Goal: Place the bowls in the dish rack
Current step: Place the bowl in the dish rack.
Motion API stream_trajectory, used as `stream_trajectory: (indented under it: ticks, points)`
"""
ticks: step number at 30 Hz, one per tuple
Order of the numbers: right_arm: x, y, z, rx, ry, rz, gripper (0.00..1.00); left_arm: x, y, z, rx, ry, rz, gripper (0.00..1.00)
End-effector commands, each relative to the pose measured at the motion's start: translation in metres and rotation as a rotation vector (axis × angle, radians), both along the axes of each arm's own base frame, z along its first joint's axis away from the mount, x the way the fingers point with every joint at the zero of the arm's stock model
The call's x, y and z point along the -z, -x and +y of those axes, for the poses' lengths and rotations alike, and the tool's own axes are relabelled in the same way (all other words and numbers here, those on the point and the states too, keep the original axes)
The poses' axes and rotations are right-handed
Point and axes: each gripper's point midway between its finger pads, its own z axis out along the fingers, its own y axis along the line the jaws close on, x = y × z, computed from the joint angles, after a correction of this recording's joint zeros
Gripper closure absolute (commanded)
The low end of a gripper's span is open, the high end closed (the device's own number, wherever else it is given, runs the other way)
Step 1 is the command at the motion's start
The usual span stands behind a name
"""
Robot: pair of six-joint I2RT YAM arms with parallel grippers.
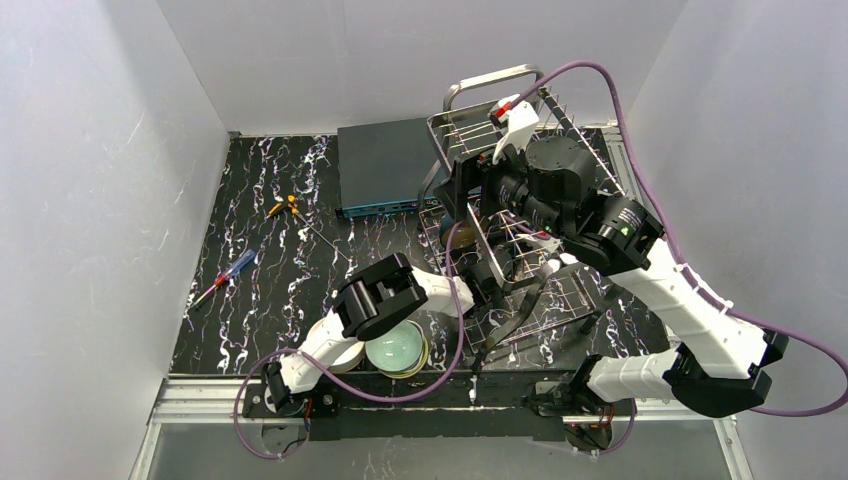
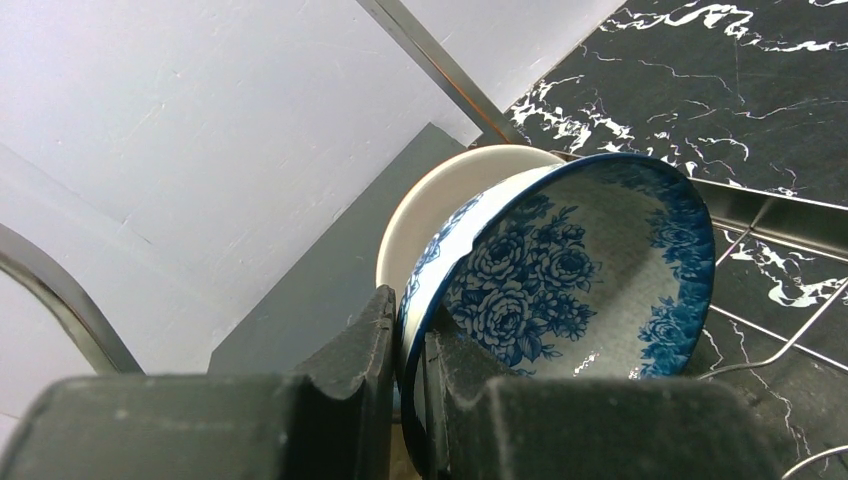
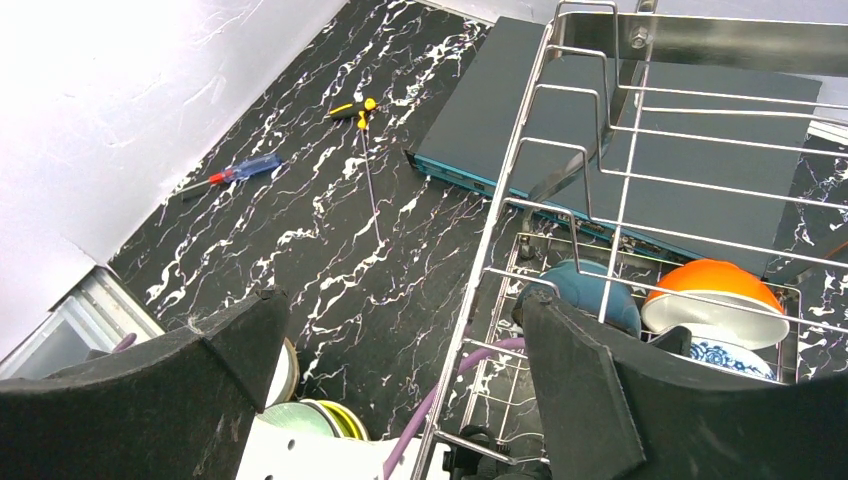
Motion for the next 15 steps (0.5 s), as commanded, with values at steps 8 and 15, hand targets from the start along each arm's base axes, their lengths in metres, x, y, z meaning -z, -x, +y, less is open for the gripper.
stream_trajectory:
  ticks: [8,15]
  points:
    - [-0.009,0.002,-0.005,0.006,-0.02,-0.028,0.05,-0.012,-0.012,0.007,-0.028,0.009,-0.031,1.0]
    - [-0.007,0.002,-0.003,0.0,-0.02,-0.023,0.05,-0.008,0.002,0.004,0.003,0.009,-0.016,0.95]
